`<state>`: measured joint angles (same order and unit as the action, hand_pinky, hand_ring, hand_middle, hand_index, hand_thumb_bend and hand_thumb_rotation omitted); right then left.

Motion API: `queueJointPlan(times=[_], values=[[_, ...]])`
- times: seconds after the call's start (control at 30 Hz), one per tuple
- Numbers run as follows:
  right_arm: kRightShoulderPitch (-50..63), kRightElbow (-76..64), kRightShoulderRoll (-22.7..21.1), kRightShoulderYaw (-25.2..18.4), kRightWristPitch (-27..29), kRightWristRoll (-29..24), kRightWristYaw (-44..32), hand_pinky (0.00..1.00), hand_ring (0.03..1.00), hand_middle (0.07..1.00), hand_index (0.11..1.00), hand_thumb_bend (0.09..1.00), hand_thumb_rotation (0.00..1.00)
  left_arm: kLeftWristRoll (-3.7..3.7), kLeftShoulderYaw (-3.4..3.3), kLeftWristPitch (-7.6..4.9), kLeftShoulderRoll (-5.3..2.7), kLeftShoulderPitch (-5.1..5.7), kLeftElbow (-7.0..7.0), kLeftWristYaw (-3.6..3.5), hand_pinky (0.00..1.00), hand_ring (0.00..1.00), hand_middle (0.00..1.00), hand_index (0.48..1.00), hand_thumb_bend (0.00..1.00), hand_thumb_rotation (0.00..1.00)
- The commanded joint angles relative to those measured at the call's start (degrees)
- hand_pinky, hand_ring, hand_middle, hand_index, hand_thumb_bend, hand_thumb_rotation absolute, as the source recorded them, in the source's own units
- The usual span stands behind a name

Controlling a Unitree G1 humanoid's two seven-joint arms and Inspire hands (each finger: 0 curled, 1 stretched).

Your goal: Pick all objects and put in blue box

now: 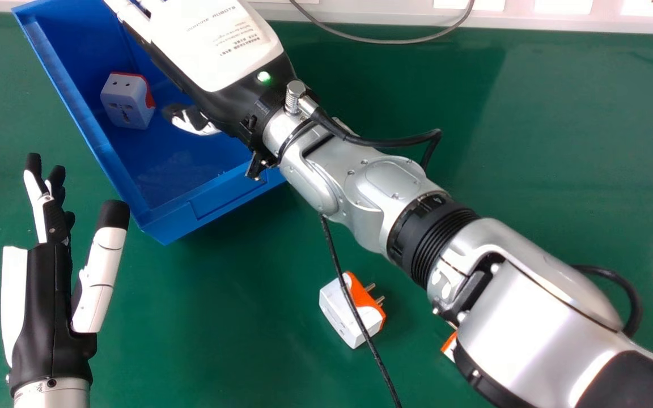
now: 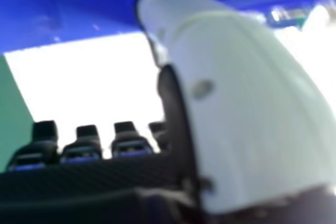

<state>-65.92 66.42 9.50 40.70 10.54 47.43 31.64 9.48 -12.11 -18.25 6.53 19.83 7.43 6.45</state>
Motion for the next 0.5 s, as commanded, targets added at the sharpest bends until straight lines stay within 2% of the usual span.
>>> queueJointPlan(times=[0.0,0.07,0.17,0.3,0.4,0.47], values=[[4.31,-4.92,1.46,-1.03,0.39,-1.27,1.65,0.97,1.000,1.000,1.000,0.099,0.00,-0.06,-0.13,-0.89,0.41,-0.29,0.52,0.15,0.97,1.00,1.00,1.000,0.72,0.98],[9.78,-12.74,-1.03,-1.52,0.67,-1.37,1.77,0.97,1.000,1.000,1.000,0.194,0.00,-0.20,-0.27,-0.93,0.50,-0.52,0.23,0.09,0.97,1.00,1.00,1.000,0.72,0.98],[19.23,-26.66,-5.44,-2.48,0.47,-1.14,0.50,0.95,1.000,1.000,1.000,0.354,0.12,-0.50,-0.47,-1.05,0.61,-0.79,-0.20,-0.02,0.97,1.00,1.00,1.000,0.72,0.97],[29.88,-42.37,-10.78,-4.42,-0.64,-0.68,-2.39,0.91,1.000,1.000,1.000,0.422,0.16,-0.23,-0.48,-0.78,0.56,-1.32,-0.43,0.19,0.97,1.00,1.00,1.000,0.71,0.97],[37.50,-52.77,-15.33,-7.66,-1.35,-0.96,-4.12,0.89,1.000,1.000,1.000,0.455,0.16,0.07,-0.57,-0.78,0.76,-2.09,-1.27,0.40,0.97,1.00,1.00,1.000,0.70,0.97],[41.81,-58.27,-17.99,-10.18,-2.23,-0.97,-5.23,0.87,0.998,1.000,1.000,0.457,0.20,0.05,-0.79,-0.84,0.99,-2.49,-1.83,0.39,0.97,1.00,1.00,1.000,0.69,0.97]])
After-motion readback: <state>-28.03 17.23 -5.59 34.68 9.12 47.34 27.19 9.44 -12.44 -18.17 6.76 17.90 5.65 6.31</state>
